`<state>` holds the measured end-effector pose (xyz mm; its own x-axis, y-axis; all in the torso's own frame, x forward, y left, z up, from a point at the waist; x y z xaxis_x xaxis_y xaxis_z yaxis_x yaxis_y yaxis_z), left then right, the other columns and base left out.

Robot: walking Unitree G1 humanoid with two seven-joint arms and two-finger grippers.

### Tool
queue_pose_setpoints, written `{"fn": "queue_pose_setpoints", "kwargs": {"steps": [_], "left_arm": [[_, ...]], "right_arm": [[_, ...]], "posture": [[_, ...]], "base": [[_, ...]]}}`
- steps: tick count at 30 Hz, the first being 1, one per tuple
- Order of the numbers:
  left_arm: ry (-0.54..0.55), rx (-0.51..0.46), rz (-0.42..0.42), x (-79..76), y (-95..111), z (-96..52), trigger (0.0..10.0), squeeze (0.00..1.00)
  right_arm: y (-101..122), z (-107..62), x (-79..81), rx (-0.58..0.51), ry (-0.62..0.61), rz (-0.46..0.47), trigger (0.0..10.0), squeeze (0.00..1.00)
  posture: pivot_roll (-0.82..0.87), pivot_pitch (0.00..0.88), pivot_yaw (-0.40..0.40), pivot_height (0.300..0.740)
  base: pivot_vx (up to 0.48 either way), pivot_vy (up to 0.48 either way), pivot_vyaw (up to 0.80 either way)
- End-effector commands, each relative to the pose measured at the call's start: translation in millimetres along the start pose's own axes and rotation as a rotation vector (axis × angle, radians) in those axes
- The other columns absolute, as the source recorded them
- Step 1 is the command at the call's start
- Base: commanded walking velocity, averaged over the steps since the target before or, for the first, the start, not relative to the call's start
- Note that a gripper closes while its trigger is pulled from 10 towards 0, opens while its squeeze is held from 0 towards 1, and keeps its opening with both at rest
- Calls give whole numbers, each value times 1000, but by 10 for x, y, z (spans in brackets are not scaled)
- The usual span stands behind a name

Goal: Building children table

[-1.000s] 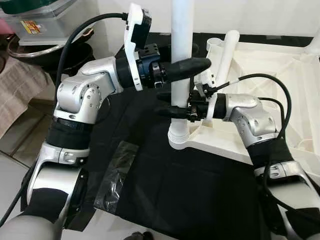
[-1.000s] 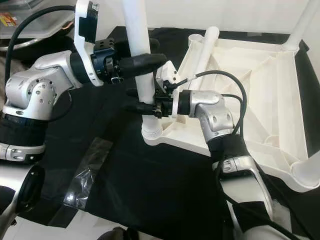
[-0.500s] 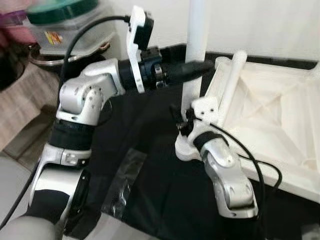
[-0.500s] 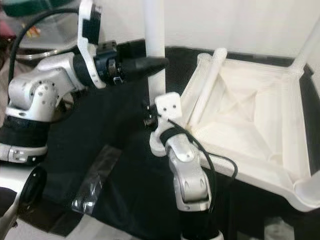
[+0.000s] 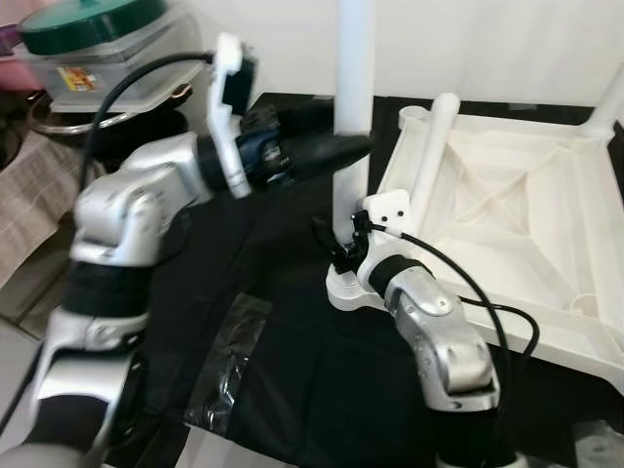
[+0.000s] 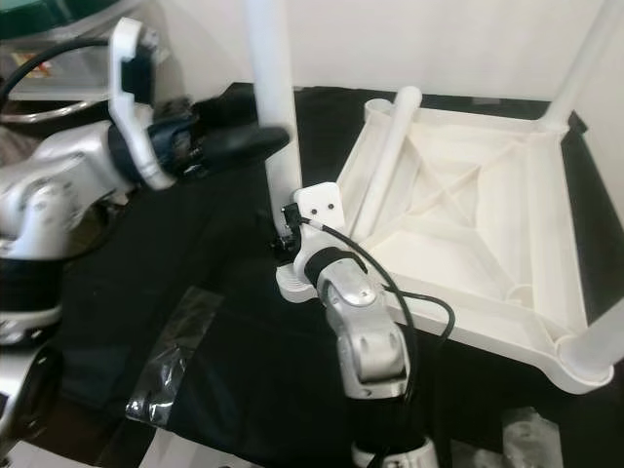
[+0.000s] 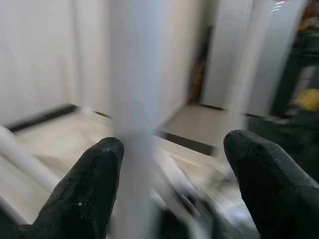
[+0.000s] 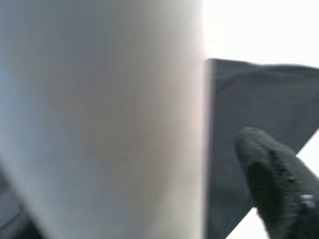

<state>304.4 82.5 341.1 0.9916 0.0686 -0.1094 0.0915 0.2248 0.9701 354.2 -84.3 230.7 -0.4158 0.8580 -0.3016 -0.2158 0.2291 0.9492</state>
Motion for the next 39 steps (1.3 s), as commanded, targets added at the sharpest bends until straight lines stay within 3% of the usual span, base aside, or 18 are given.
{"fn": "queue_pose_setpoints", "kwargs": {"steps": [1,2,4,5,9,13,18,19,20,22,27,28,34,36,37,39], "left_arm": [[-34,10,2,-112,29,-82,10000,0],[-34,10,2,-112,29,-82,10000,0],[-14,15,-5,-136,-4,-158,10000,0],[-4,15,-4,-141,-15,-180,10000,0],[13,11,-1,-153,-31,-207,10000,0],[54,-3,-19,-181,-105,-260,10000,0],[86,0,-43,-191,-215,-293,10000,0],[120,3,-54,-176,-305,-309,10000,0],[158,9,-62,-164,-413,-329,10000,0],[158,9,-62,-164,-413,-329,10000,0],[253,0,-88,-156,-646,-389,10000,0],[355,-22,-95,-139,-786,-501,10000,0],[429,-19,-88,-114,-869,-594,10000,0],[508,-10,-82,-124,-1003,-673,10000,0],[508,-10,-82,-124,-1003,-673,10000,0],[568,22,-66,-178,-1160,-714,10000,0]], "right_arm": [[104,8,25,-61,80,20,10000,1000],[104,8,25,-61,80,20,10000,1000],[219,0,41,-124,227,-16,10000,1000],[262,-9,52,-146,316,-28,10000,35],[306,-15,25,-163,438,-42,10000,0],[349,14,-132,-182,636,-26,10000,0],[324,7,-154,-179,727,30,10000,0],[295,21,-158,-171,743,42,9569,0],[267,34,-161,-165,746,62,0,0],[267,34,-161,-165,746,62,0,0],[194,-12,-122,-159,780,111,0,0],[119,-83,-89,-143,797,130,0,0],[65,-92,-107,-123,768,136,0,0],[-129,-80,-87,-21,587,158,0,0],[-129,-80,-87,-21,587,158,0,0],[-456,-117,-66,162,247,122,0,0]], "posture": [[49,158,82,740],[49,158,82,740],[60,162,74,740],[62,161,68,740],[69,162,60,740],[82,164,55,740],[87,167,53,740],[89,169,53,740],[90,170,50,740],[90,170,50,740],[74,184,37,740],[62,187,35,740],[62,187,35,740],[47,195,18,740],[47,195,18,740],[44,197,19,740]], "base": [[0,0,0],[0,0,0],[0,0,0],[0,0,0],[0,0,0],[0,0,0],[0,0,0],[0,0,0],[0,0,0],[0,0,0],[0,0,0],[0,0,0],[0,0,0],[0,0,0],[0,0,0],[0,0,0]]}}
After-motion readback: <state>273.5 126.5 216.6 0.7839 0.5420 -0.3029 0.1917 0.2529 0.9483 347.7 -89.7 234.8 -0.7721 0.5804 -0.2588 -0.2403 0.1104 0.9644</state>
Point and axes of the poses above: a point about 5 cm out from each wrist's last joint towards the gripper, its own z axis pointing out of the wrist towards the gripper, its own y axis along the axis of the wrist's last joint, x = y × z, the point moved 4 cm from there along z, pointing out of the wrist towards the gripper, and after that the axes turned 14 degrees about -z, right-handed, at the moved point
